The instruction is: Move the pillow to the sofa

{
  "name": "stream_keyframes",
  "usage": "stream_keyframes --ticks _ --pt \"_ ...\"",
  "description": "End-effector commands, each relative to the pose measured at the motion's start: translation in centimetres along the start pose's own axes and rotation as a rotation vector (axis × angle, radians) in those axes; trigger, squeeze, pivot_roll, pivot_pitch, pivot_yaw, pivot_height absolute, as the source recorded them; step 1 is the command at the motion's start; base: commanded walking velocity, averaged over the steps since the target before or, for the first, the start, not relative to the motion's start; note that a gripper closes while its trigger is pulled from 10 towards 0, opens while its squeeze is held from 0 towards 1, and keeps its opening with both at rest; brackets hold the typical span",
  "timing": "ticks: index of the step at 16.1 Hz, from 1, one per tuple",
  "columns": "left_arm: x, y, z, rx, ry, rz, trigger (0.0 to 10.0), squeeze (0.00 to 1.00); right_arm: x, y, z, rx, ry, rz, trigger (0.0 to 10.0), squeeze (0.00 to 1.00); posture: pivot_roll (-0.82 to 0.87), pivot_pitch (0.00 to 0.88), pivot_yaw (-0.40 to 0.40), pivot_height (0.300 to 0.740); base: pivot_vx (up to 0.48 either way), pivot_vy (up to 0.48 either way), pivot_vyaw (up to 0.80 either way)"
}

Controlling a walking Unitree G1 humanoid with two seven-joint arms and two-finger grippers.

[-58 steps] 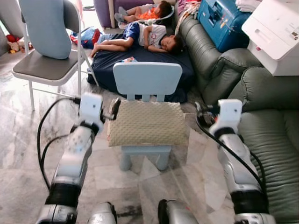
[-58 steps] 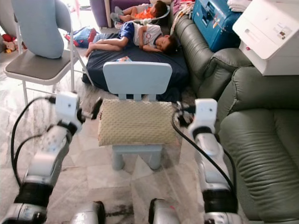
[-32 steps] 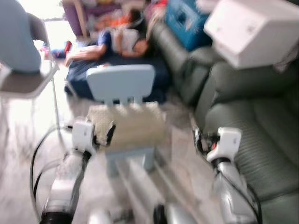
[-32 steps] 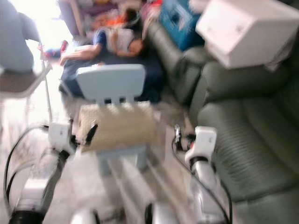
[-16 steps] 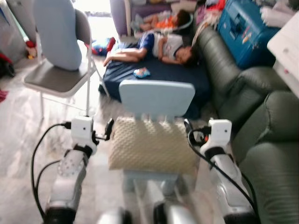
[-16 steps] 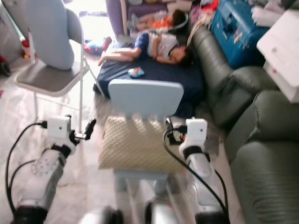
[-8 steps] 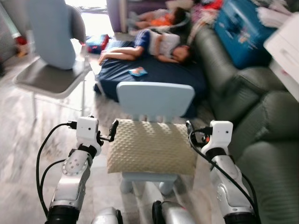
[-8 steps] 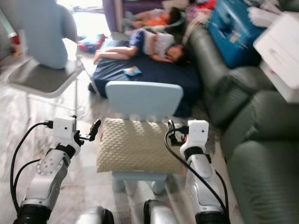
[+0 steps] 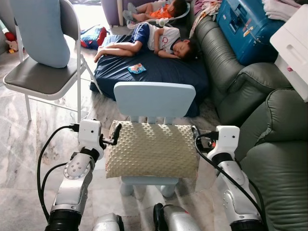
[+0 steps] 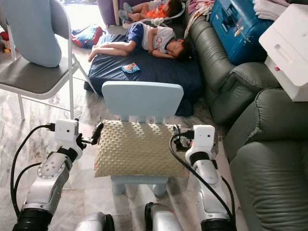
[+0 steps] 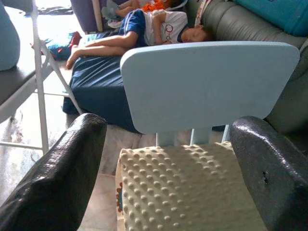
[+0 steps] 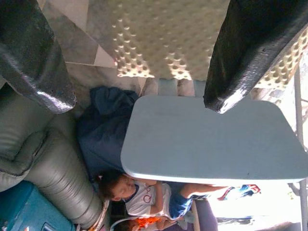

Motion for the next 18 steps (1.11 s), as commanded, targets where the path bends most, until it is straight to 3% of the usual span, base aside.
stream_keyframes --ticks 1,3,10,14,18 --pt "-0.60 0.22 -0.24 0.003 -0.003 -0.021 10.0 0.00 0.16 0.36 0.11 -0.007 0.007 0.010 10.0 0.00 -0.08 0.155 -0.048 0.740 0.000 0.000 0.00" --pt "-0.72 0.15 -0.35 0.013 0.003 -0.028 10.0 0.00 0.14 0.27 0.27 -0.010 0.017 0.011 10.0 0.00 -0.08 0.151 -0.050 0.735 0.000 0.000 0.00" --pt "-0.87 -0.06 0.16 0.001 0.008 -0.025 10.0 0.00 0.30 -0.19 0.29 -0.002 0.020 0.015 10.0 0.00 -0.08 0.135 -0.053 0.655 0.000 0.000 0.00" --pt "-0.43 -0.41 -0.56 0.032 -0.006 -0.015 10.0 0.00 0.42 -0.50 -0.02 -0.001 0.013 0.022 10.0 0.00 -0.08 0.132 -0.047 0.606 0.000 0.000 0.00" --pt "-0.19 -0.50 -0.60 0.039 0.002 -0.009 10.0 0.00 0.41 -0.63 -0.16 -0.001 0.005 0.021 10.0 0.00 -0.07 0.138 -0.046 0.606 0.000 0.000 0.00"
Point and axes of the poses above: a point about 5 cm out from each wrist's last joint towards the gripper, its own y axis pointing back from the gripper into the wrist, its own x axis along the axis of the wrist's last joint, z = x × y, the point moved 6 cm from there along -y, pointing out of the wrist towards the gripper, and after that the axes turned 8 degrees about y, right-handed, at the moved point
